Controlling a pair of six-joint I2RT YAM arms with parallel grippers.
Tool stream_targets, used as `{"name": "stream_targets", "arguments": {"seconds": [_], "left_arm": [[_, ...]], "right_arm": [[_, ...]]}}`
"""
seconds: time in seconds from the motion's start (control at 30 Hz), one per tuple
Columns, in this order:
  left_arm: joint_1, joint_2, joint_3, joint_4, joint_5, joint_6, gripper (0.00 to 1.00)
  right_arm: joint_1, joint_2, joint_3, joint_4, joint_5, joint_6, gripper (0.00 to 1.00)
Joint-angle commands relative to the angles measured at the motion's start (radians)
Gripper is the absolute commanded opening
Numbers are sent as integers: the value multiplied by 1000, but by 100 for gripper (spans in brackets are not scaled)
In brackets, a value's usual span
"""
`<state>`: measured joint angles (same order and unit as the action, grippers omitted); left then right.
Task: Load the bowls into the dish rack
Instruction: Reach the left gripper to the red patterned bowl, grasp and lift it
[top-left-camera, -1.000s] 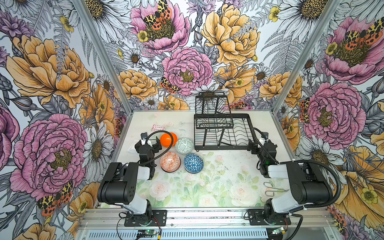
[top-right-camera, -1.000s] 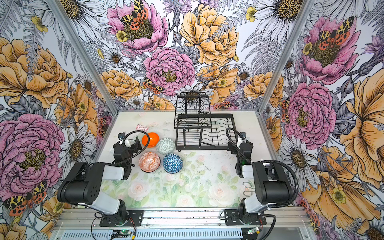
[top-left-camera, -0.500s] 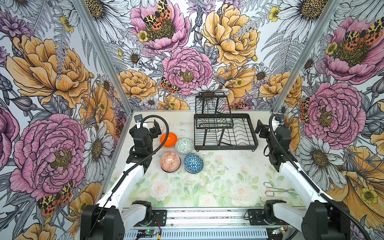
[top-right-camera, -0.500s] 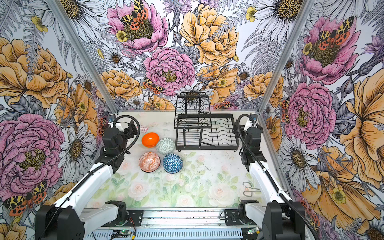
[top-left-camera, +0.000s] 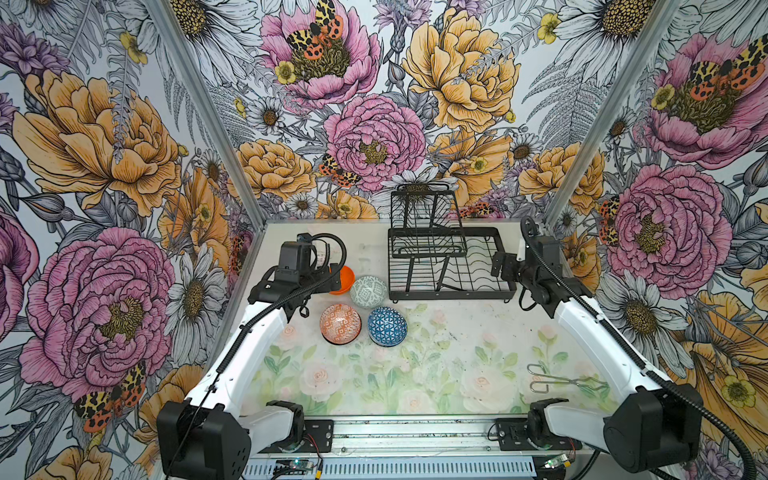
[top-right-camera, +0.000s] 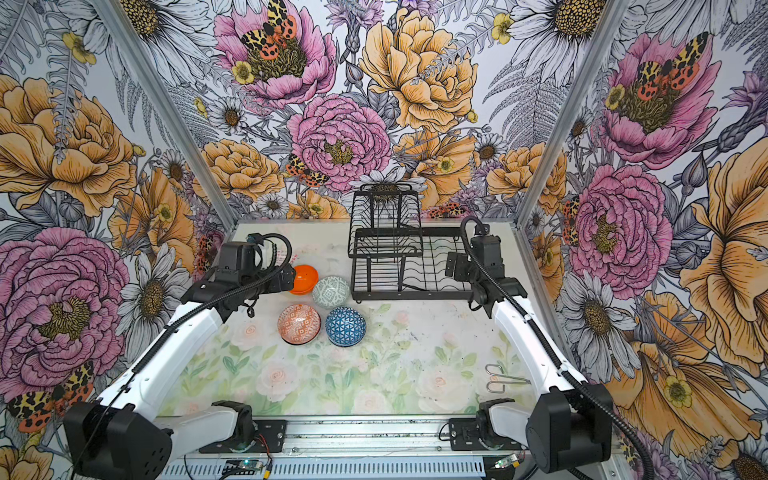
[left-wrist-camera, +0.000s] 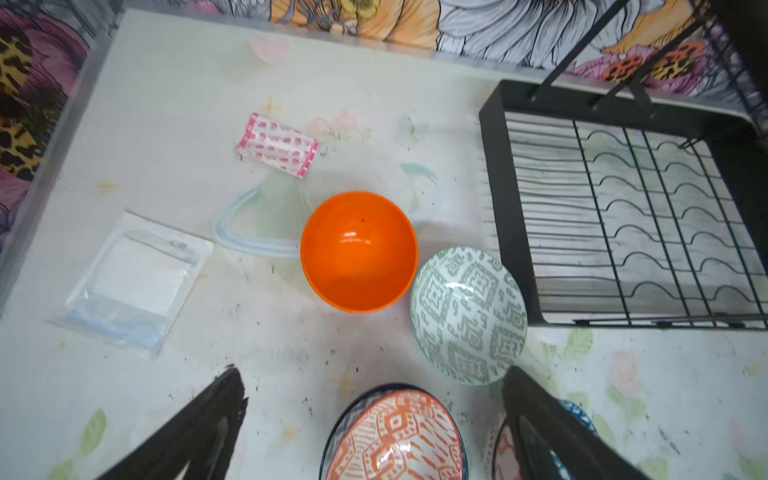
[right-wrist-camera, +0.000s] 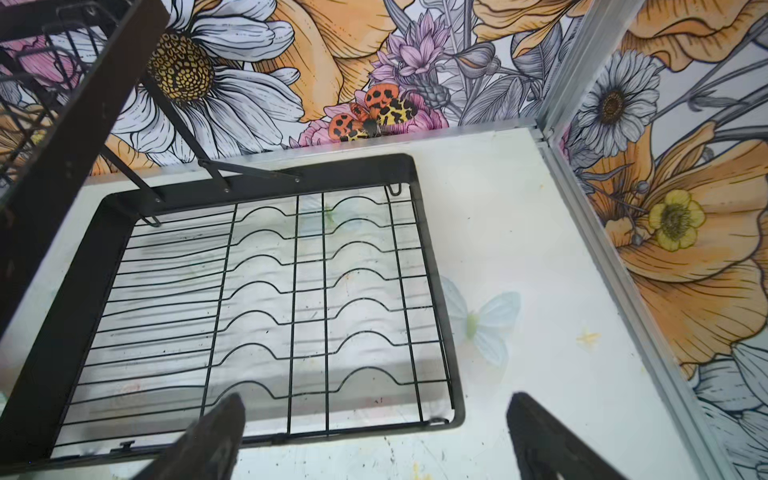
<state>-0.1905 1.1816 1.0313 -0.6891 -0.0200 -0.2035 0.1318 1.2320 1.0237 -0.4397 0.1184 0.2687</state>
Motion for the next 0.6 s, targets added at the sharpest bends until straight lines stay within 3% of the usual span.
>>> {"name": "stream_targets", "arguments": {"seconds": [0.0, 0.3, 0.57], "left_arm": [[-7, -15, -59, -112, 52, -38, 97], [-6, 81, -130, -86, 25, -57, 86], [11, 119, -150, -63, 59, -57, 63]], "right_arm": [[12, 0, 48, -56, -56, -1, 99], [25, 30, 32, -56, -82, -21, 99], [25, 38, 29, -57, -69, -31, 100]]}}
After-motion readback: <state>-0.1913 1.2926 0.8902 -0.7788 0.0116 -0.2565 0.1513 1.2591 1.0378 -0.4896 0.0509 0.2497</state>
